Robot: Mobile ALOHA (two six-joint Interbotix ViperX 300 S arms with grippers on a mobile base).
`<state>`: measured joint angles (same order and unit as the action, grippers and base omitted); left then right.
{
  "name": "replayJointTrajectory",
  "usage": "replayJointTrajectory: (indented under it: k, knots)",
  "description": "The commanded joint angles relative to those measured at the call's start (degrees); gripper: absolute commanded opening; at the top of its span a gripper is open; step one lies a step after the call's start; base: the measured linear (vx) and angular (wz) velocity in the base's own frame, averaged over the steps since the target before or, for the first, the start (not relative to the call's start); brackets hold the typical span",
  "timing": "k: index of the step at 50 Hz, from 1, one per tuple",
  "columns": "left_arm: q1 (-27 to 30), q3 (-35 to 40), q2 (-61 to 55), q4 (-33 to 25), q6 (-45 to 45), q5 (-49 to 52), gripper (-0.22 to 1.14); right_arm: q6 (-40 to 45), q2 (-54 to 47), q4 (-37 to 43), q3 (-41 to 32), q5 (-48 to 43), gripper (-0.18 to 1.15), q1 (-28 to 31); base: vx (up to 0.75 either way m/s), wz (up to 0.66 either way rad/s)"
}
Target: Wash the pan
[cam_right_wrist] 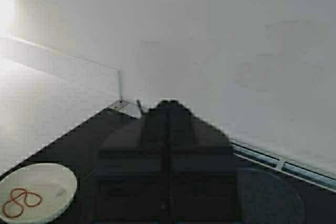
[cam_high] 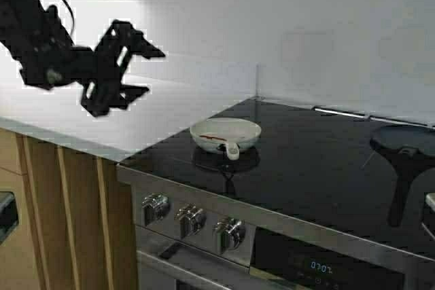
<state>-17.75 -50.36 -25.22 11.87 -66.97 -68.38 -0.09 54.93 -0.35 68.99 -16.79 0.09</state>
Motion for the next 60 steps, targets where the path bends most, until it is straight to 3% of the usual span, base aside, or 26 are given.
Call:
replayJointTrajectory:
  k: [1,21,60]
  knots:
    - [-2.4,4.3,-6.5,1.1,-4.5,-2.9,1.0,0.0,-0.4,0.0,-0.7,-0.4,0.07,0.1,0.0,0.0]
    - [-6.2,18.3,-23.9,1.9,-15.1,-7.8,1.0,0.0,-0.4,-0.1,-0.6,-0.3,0.07,0.1,0.0,0.0]
    - [-6.9,35.0,-33.8,4.5,-19.2,-3.5,1.0,0.0,-0.4,0.0,-0.5,-0.3,0.07,0.1,0.0,0.0]
